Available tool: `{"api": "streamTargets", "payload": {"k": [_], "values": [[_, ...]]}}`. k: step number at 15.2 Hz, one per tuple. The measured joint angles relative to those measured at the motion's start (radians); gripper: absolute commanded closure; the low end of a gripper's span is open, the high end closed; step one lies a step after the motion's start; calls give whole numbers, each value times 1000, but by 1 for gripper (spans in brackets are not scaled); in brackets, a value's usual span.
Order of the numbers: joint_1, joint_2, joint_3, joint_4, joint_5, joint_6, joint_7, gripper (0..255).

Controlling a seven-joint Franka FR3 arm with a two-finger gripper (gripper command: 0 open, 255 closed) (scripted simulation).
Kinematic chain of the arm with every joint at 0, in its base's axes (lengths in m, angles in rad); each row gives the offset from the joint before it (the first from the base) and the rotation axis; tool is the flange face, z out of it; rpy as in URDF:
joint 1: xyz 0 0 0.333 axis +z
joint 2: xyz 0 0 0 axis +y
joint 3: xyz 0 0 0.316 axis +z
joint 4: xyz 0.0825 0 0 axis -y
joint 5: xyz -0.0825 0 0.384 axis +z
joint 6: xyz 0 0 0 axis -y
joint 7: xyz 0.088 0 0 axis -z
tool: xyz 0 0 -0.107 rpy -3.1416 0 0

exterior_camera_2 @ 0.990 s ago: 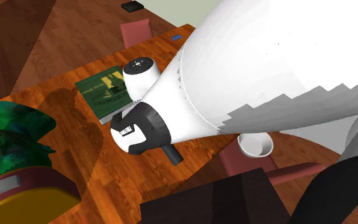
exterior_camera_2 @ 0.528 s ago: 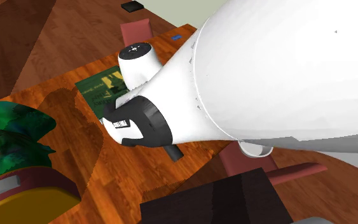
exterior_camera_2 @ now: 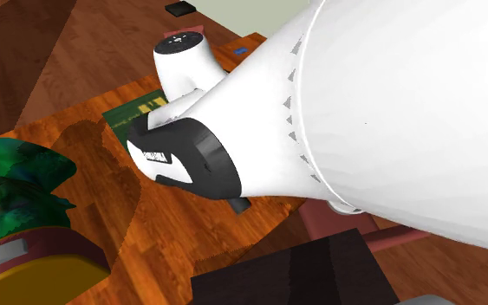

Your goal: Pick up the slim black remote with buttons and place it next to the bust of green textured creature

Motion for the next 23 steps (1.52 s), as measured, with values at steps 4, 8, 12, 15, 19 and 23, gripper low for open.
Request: {"api": "streamTargets", "payload": {"k": [4, 8, 12, 15, 19, 23], "values": [[3, -35, -4, 30, 9, -63, -11, 255], [4, -64, -8, 59, 16, -122, -20, 255], [6, -88, -10, 95, 20, -181, -26, 255], [11, -96, -4, 117, 25, -212, -18, 255], [43, -56, 54, 167, 35, -227, 65, 255], [77, 13, 124, 237, 34, -234, 171, 255]]}}
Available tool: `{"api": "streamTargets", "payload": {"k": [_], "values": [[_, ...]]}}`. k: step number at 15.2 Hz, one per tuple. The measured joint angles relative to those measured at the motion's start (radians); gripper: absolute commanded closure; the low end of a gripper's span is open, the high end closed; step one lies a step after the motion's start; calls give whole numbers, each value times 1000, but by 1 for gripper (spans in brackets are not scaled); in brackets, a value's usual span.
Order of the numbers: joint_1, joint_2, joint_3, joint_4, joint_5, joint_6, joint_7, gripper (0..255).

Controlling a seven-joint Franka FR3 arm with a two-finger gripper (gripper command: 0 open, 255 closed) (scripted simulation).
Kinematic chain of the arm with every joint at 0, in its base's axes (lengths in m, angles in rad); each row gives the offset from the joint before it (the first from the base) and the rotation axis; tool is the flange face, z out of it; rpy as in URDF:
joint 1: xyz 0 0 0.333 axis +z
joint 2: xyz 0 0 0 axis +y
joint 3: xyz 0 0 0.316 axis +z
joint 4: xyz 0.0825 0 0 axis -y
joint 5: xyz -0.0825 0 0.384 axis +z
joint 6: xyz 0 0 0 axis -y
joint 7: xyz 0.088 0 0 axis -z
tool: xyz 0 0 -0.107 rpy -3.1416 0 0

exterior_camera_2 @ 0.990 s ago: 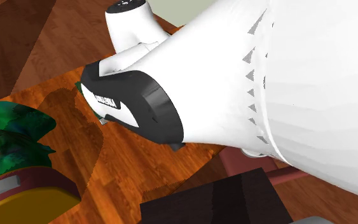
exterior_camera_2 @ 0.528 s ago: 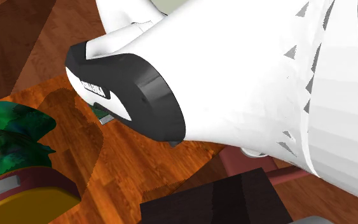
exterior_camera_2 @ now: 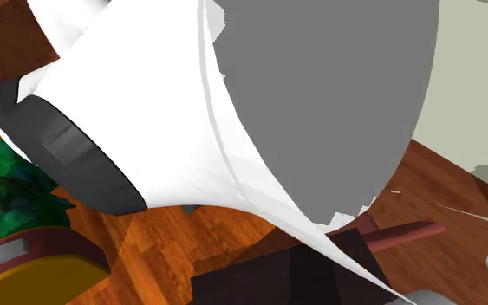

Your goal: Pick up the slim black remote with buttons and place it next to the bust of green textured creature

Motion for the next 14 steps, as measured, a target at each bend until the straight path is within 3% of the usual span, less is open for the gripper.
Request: {"api": "streamTargets", "payload": {"k": [9, 14], "values": [[78, 216, 133, 244, -65, -56, 245, 255], [93, 254, 147, 228, -85, -9, 289, 255]]}}
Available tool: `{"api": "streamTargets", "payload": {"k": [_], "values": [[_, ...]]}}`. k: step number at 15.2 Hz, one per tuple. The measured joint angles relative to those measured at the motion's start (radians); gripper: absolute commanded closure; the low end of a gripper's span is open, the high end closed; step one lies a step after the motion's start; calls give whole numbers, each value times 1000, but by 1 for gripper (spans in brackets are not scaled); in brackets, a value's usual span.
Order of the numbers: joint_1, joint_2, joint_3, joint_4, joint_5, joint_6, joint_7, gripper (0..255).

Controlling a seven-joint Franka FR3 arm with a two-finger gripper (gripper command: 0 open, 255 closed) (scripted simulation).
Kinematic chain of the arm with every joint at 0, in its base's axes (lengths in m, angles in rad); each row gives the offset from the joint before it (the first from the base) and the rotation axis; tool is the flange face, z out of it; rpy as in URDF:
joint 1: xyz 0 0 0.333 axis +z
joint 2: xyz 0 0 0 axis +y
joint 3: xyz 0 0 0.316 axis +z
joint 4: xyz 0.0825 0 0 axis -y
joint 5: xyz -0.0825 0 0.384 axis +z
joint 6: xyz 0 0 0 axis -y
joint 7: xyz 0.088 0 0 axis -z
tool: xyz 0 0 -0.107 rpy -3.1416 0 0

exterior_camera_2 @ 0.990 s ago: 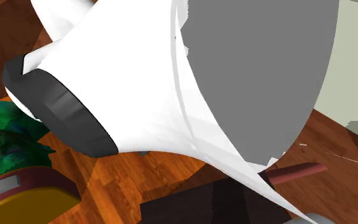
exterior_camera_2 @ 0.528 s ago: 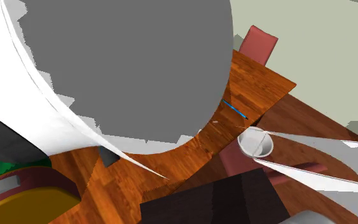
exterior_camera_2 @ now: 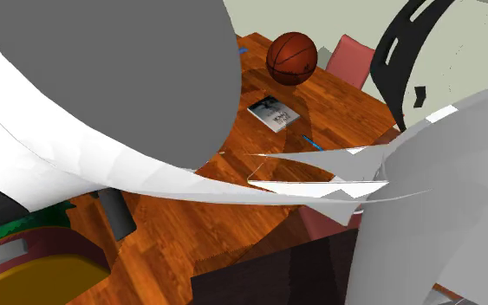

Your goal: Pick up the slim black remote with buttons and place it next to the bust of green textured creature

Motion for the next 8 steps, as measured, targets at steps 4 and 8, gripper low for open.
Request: {"api": "streamTargets", "payload": {"k": [4, 8], "values": [[0, 27, -2, -29, -17, 52, 11, 255], [1, 50, -3, -57, -32, 100, 25, 255]]}}
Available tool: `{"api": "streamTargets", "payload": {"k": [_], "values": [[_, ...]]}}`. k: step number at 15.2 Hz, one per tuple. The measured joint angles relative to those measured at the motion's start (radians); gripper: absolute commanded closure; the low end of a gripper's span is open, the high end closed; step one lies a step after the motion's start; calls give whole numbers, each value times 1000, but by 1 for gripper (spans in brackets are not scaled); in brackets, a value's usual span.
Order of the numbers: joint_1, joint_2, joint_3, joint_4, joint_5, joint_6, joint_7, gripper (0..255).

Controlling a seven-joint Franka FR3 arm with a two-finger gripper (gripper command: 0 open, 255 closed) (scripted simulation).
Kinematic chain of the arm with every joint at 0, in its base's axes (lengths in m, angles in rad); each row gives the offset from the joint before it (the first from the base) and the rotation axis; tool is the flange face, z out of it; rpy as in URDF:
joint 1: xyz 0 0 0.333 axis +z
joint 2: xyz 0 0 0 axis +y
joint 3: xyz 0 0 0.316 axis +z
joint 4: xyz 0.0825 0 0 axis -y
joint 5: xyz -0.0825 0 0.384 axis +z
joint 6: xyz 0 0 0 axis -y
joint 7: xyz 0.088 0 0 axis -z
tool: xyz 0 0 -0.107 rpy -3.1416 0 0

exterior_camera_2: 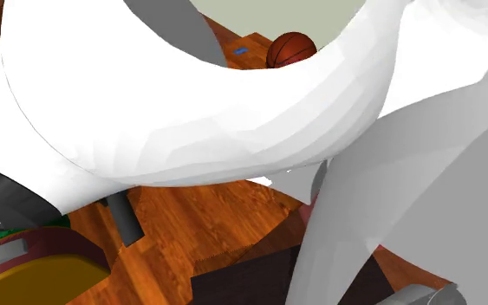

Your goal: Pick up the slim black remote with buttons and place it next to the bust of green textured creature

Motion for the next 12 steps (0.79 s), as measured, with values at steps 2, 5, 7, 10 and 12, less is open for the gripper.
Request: {"api": "streamTargets", "payload": {"k": [2, 5, 7, 10, 12], "values": [[3, 15, 0, -13, -11, 26, 11, 255], [4, 40, -3, -28, -27, 62, 24, 255], [5, 53, -4, -38, -37, 84, 32, 255], [8, 81, -9, -50, -57, 119, 46, 255], [9, 97, -12, -59, -70, 143, 55, 255]]}}
